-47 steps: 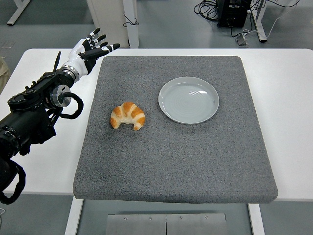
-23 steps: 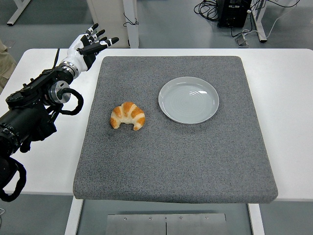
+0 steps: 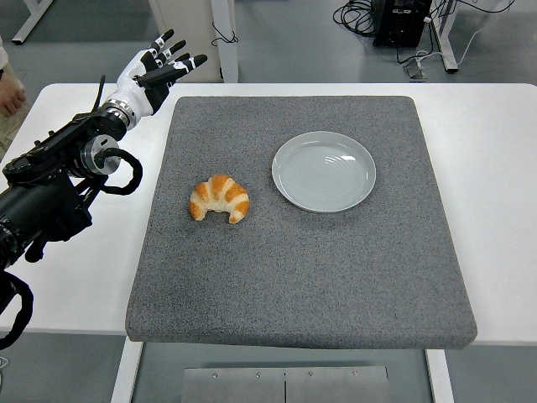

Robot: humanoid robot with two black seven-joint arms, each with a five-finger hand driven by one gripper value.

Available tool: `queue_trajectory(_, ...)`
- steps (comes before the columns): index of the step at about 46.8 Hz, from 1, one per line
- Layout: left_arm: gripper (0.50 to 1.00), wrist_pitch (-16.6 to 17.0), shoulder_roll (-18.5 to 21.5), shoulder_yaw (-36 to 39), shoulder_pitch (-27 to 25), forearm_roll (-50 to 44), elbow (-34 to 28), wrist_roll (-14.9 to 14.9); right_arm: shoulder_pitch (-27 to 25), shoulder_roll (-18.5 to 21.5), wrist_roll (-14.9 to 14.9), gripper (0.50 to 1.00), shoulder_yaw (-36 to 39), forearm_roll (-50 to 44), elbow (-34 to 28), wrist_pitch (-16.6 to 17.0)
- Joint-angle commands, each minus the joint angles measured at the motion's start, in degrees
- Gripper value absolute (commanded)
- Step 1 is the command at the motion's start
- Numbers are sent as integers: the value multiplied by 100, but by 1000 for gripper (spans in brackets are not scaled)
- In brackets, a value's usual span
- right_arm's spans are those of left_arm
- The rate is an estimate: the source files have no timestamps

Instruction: Place the bread on the plate

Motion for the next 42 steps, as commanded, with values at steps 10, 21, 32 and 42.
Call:
queue_trajectory(10, 974, 267, 617, 50, 148, 43, -1076, 2, 0, 0, 0, 1000, 1, 0, 0, 1)
queue_trajectory(21, 974, 416, 1048, 50, 307, 52, -1991, 2, 0, 0, 0, 1000, 1, 0, 0, 1)
queue_trajectory(32, 974, 715, 1399, 137, 333, 131, -2834, 11, 0, 0, 0, 1000, 1, 0, 0, 1)
queue_trajectory(42, 974, 1032, 1760, 269, 412, 956, -3608, 2, 0, 0, 0, 1000, 1, 0, 0, 1)
